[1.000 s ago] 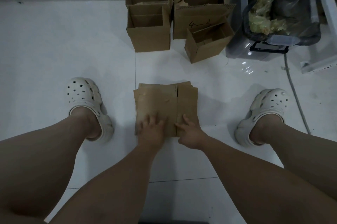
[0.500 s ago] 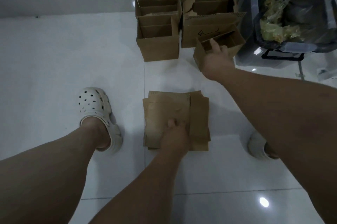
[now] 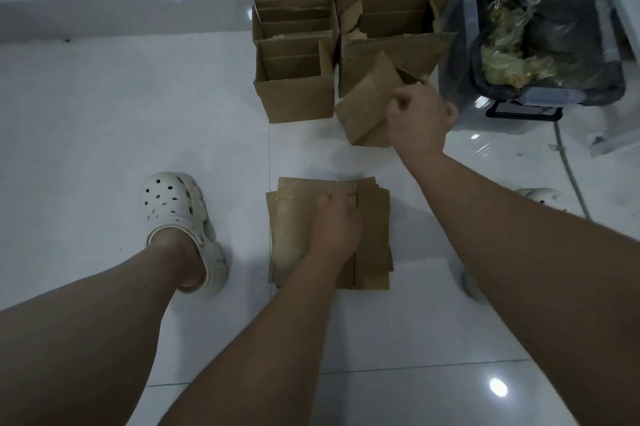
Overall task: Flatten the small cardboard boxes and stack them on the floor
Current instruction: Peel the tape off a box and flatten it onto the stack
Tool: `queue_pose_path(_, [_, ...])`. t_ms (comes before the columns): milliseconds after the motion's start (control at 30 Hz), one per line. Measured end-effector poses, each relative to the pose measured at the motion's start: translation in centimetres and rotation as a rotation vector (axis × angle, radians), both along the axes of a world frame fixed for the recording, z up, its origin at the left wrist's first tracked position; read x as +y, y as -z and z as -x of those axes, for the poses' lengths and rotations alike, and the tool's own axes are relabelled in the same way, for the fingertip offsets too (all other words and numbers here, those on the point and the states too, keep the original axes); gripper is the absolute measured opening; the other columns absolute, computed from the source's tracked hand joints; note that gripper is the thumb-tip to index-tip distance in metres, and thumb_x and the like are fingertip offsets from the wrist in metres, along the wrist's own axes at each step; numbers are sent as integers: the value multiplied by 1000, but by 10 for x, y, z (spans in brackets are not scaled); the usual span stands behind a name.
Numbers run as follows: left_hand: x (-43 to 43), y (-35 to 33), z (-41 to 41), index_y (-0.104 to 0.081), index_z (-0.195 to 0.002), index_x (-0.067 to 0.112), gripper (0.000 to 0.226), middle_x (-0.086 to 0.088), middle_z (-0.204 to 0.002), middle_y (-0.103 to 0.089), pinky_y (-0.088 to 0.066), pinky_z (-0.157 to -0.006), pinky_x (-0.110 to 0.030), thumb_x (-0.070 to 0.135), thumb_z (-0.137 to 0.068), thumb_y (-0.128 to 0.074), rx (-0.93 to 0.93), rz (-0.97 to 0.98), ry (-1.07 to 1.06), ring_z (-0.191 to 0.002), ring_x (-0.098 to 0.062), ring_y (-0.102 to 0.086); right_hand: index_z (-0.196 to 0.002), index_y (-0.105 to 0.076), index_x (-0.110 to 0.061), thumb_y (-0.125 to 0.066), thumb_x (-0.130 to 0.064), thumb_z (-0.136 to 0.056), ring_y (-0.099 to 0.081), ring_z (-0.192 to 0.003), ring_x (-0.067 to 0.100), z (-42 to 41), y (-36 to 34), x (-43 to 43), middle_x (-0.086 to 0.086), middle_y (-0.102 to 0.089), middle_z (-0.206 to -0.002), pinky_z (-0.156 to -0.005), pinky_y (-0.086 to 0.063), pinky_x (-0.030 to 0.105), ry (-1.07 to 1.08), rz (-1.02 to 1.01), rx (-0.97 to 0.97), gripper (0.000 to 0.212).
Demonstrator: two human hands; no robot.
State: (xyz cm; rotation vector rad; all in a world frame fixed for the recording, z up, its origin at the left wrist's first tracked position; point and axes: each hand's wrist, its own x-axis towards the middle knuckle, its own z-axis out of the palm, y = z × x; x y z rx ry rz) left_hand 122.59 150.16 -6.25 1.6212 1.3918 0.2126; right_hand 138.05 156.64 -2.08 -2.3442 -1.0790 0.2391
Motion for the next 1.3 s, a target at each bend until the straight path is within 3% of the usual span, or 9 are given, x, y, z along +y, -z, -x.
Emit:
queue_pose_path(133, [15,-10,2,-44,-136,23,41,4,-129,-52,-38,-83,-21,38,-97,-46,-215,159,-319,-114,-17,-51,-97,-72,-27,-57,-20,-90,-61,-89,3,8,-41,-19,-13,-69,-94,-92,-46,29,233,-313,304,18])
queue_pose_path(233, [28,-18,9,-33,-143,31,58,4,-147,-39,-32,-96,-32,61,-93,-31,-333,227,-518,-131,-20,-40,-91,-70,-27,-59,-14,-91,-59,-84,-5,9,-60,-36,-17,-65,-89,-73,-47,8,249,-492,591,17])
queue_pose_path(400, [49,-32,32,-39,-142,29,74,1,-141,-49,-38,-108,-46,72,-82,-35,-702,521,-720,-127,-23,-48,-89,-67,-18,-48,-6,-97,-60,-102,19,20,-61,-45,6,-65,-109,-87,-53,39,412,-458,1197,24])
queue_pose_path(567, [53,-35,58,-60,-121,27,58,-8,-122,-63,-51,-89,-55,58,-73,-67,-997,741,-661,-110,-33,-62,-89,-61,-16,-39,-1,-98,-59,-101,23,28,-42,-74,8,-62,-104,-74,-54,39,477,-211,1304,28])
queue_pose_path(733, [38,-37,62,-53,-128,30,60,-6,-127,-59,-55,-73,-45,33,-72,-72,-838,747,-539,-113,-30,-58,-103,-54,-26,-50,-33,-97,-54,-92,18,38,-28,-105,-3,-57,-104,-88,-48,44,253,150,1111,11])
queue_pose_path(867, [27,-47,58,-52,-126,26,48,-5,-126,-54,-57,-75,-44,37,-83,-67,-620,693,-498,-112,-28,-54,-130,-37,-25,-38,-64,-92,-41,-107,19,48,-16,-117,-4,-43,-115,-93,-38,44,252,216,1117,55])
queue_pose_path(1100, [1,-53,55,-48,-135,17,56,-5,-126,-57,-47,-97,-48,45,-88,-60,-123,247,-425,-113,-28,-54,-110,-64,-21,-34,-19,-96,-55,-89,20,59,-10,-131,4,-62,-104,-72,-45,32,177,246,814,33])
queue_pose_path(1200, [-2,-54,57,-55,-128,15,51,-5,-118,-62,-50,-91,-41,41,-85,-64,-29,178,-485,-106,-26,-57,-94,-63,-15,-36,-47,-97,-57,-87,22,66,-9,-130,7,-61,-94,-76,-48,34,212,231,867,43])
queue_pose_path(1300, [-3,-51,64,-63,-114,14,36,-6,-107,-66,-46,-77,-30,34,-84,-68,104,124,-443,-95,-24,-59,-124,-60,-17,-52,-52,-91,-58,-106,22,70,0,-141,2,-62,-117,-96,-50,41,32,313,900,49])
